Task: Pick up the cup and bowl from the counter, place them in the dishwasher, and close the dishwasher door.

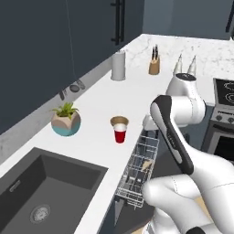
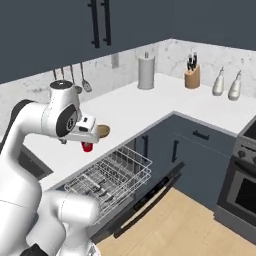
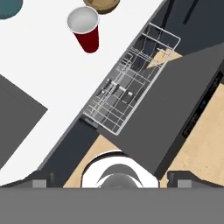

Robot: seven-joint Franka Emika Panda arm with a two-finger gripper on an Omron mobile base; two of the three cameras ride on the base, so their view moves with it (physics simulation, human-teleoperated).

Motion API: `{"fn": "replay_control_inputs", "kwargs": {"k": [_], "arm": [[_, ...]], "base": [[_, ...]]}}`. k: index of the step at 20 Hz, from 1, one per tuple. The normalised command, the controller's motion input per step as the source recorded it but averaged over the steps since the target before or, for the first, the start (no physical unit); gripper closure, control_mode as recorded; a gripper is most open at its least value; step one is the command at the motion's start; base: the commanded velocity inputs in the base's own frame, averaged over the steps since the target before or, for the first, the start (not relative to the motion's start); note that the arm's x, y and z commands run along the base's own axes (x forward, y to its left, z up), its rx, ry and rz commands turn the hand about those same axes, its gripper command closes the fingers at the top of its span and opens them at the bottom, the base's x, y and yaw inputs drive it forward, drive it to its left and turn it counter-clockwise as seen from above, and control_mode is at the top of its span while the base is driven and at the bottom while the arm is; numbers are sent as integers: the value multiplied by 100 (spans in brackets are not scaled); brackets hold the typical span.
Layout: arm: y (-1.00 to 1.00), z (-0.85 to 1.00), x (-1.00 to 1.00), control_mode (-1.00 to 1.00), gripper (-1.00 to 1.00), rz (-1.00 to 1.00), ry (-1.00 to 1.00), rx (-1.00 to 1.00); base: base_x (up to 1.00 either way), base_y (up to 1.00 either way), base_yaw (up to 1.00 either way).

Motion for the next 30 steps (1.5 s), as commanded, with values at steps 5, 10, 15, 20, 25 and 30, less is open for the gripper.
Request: {"fn": "replay_control_inputs", "kwargs": {"k": [5,10,15,20,25,30], "arm": [[0,0,0,100,-100,0,0,0],[0,0,0,100,-100,0,0,0],[0,0,0,100,-100,0,0,0],[0,0,0,100,-100,0,0,0],[0,0,0,100,-100,0,0,0],[6,0,30,-100,-100,0,-2,6]], "base": [[-9,65,-24],[-9,56,-7],[-52,8,0],[-37,1,0],[-15,1,0],[8,3,0]]}}
